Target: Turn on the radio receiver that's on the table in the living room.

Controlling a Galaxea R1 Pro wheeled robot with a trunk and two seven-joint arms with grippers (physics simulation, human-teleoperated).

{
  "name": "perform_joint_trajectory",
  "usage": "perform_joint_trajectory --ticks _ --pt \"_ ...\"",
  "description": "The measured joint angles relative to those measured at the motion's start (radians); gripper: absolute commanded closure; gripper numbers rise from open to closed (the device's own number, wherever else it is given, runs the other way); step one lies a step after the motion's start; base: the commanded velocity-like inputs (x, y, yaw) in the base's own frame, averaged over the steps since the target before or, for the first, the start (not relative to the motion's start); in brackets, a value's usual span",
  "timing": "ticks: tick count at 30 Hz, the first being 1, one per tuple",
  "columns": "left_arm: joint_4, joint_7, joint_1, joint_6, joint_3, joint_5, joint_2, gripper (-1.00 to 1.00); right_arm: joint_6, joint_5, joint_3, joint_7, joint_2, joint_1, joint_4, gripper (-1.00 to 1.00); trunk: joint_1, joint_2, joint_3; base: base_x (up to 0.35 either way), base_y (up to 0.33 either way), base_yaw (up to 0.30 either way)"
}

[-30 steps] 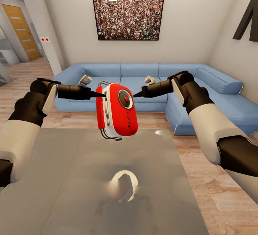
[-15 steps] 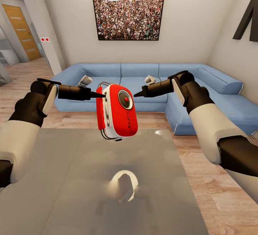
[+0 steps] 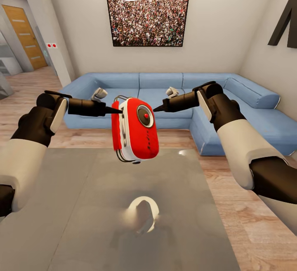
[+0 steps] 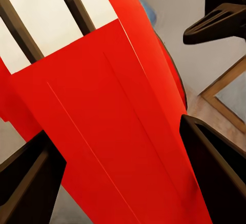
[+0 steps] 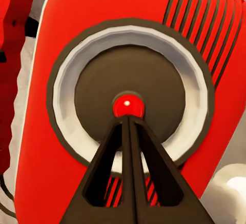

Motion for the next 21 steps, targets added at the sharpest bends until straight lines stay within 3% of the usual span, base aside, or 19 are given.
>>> perform_joint_trajectory --ticks 6,21 --pt "-0.001 0.000 0.000 -0.002 -0.016 -0.001 0.000 1.00 0.000 0.000 0.000 0.000 0.004 0.000 0.000 1.00 0.000 0.000 0.000 0.000 0.000 0.000" --pt "-0.013 0.000 0.000 -0.001 -0.018 0.000 0.000 1.00 -0.001 -0.002 0.000 0.000 0.017 0.000 0.000 1.00 0.000 0.000 0.000 0.000 0.000 0.000"
